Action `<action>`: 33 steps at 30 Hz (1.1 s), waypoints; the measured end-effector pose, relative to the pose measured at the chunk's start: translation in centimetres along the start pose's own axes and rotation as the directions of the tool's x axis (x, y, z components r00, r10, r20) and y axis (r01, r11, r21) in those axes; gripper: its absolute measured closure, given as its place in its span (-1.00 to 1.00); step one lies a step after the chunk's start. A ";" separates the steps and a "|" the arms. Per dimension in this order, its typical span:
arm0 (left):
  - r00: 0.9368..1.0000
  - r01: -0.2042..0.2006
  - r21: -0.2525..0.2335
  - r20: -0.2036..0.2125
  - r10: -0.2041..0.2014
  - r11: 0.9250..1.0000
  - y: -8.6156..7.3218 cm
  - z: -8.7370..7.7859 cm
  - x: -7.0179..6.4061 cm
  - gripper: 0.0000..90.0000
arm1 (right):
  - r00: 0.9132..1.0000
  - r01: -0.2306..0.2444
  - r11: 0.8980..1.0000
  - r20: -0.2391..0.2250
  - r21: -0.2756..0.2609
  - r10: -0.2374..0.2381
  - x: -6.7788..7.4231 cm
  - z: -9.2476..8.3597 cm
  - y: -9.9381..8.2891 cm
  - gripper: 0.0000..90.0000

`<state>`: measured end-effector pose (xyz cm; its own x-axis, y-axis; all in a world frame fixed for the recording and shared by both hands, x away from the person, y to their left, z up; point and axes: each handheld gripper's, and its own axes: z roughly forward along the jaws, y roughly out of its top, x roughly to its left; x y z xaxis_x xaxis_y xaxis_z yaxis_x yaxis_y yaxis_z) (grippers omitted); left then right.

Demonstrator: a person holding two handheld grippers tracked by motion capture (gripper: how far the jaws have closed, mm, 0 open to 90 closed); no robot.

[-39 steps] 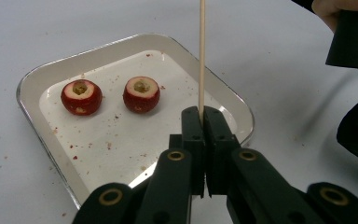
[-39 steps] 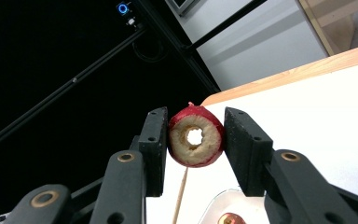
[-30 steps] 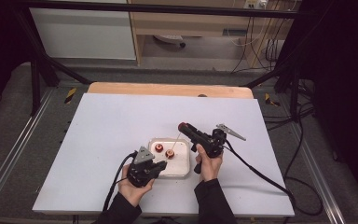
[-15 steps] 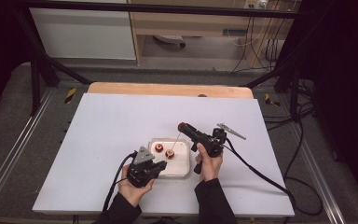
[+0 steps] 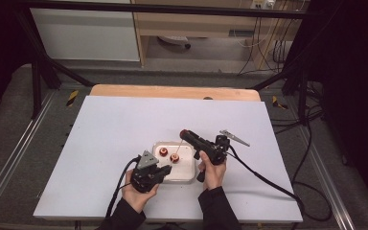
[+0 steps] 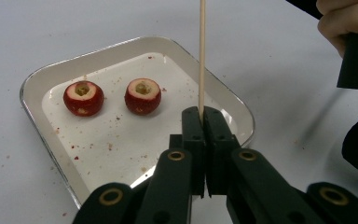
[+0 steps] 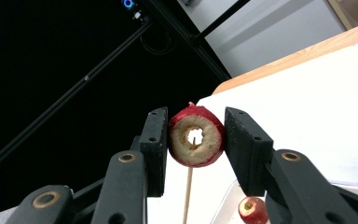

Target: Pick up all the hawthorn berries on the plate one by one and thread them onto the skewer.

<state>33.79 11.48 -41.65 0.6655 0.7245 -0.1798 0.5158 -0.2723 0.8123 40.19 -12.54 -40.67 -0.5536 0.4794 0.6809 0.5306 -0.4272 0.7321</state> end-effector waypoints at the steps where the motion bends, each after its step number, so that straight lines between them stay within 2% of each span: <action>1: 1.000 0.001 -0.003 0.002 -0.001 1.000 0.0 -0.1 0.0 0.96 | 1.000 0.004 1.000 0.002 0.002 -0.004 0.0 0.0 0.0 0.37; 6: 0.999 0.030 -0.017 0.028 -0.030 0.999 -0.1 -0.3 -0.1 0.96 | 1.000 0.031 0.999 0.006 0.023 -0.031 0.0 0.0 -0.6 0.37; 11: 0.999 0.042 0.000 0.027 -0.042 0.999 -0.2 -0.1 -0.1 0.96 | 0.999 0.035 0.999 0.008 0.024 -0.035 0.1 0.0 -1.3 0.37; 17: 0.999 0.045 -0.001 0.025 -0.045 0.999 -0.5 0.1 -0.1 0.96 | 0.998 0.056 0.998 0.006 0.031 -0.056 0.3 -0.1 -1.6 0.38; 22: 0.999 0.042 -0.016 0.030 -0.042 0.999 -0.5 -0.1 -0.1 0.97 | 0.999 0.047 0.998 0.000 0.033 -0.047 0.5 -0.3 -1.5 0.38; 23: 0.999 0.030 -0.011 0.033 -0.029 0.999 -0.5 -0.1 -0.2 0.97 | 0.999 0.048 0.998 -0.002 0.032 -0.048 0.5 -0.3 -1.5 0.38; 26: 0.999 0.025 -0.013 0.037 -0.024 1.000 -0.5 0.0 -0.1 0.97 | 0.999 0.055 0.997 -0.001 0.052 -0.055 0.4 -0.3 -1.5 0.38; 27: 0.999 0.029 -0.046 0.021 -0.028 0.998 0.0 -0.5 -0.1 0.97 | 0.999 0.038 0.993 -0.019 0.108 -0.037 0.4 0.1 -1.9 0.38; 28: 0.999 0.029 -0.046 0.021 -0.028 0.998 0.0 -0.5 -0.1 0.97 | 0.999 0.039 0.991 -0.019 0.124 -0.037 0.3 0.3 -2.5 0.38; 29: 0.999 0.030 -0.030 0.018 -0.030 0.999 0.2 -0.6 0.1 0.97 | 0.999 0.039 0.991 -0.019 0.124 -0.037 0.3 0.3 -2.5 0.38; 31: 0.999 0.035 -0.039 0.015 -0.035 0.999 -0.1 -0.7 0.4 0.97 | 0.999 0.031 0.994 -0.022 0.102 -0.029 0.4 0.3 -3.1 0.38; 33: 0.999 0.036 -0.032 0.007 -0.036 0.999 -0.1 -0.6 0.6 0.97 | 0.999 0.034 0.990 -0.023 0.134 -0.031 0.4 0.5 -3.5 0.38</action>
<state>33.77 12.29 -41.51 0.6503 0.7291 -0.2131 0.5221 -0.2252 0.8226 38.47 -10.49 -42.99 -0.5844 0.4747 0.6581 0.5931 -0.3037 0.7457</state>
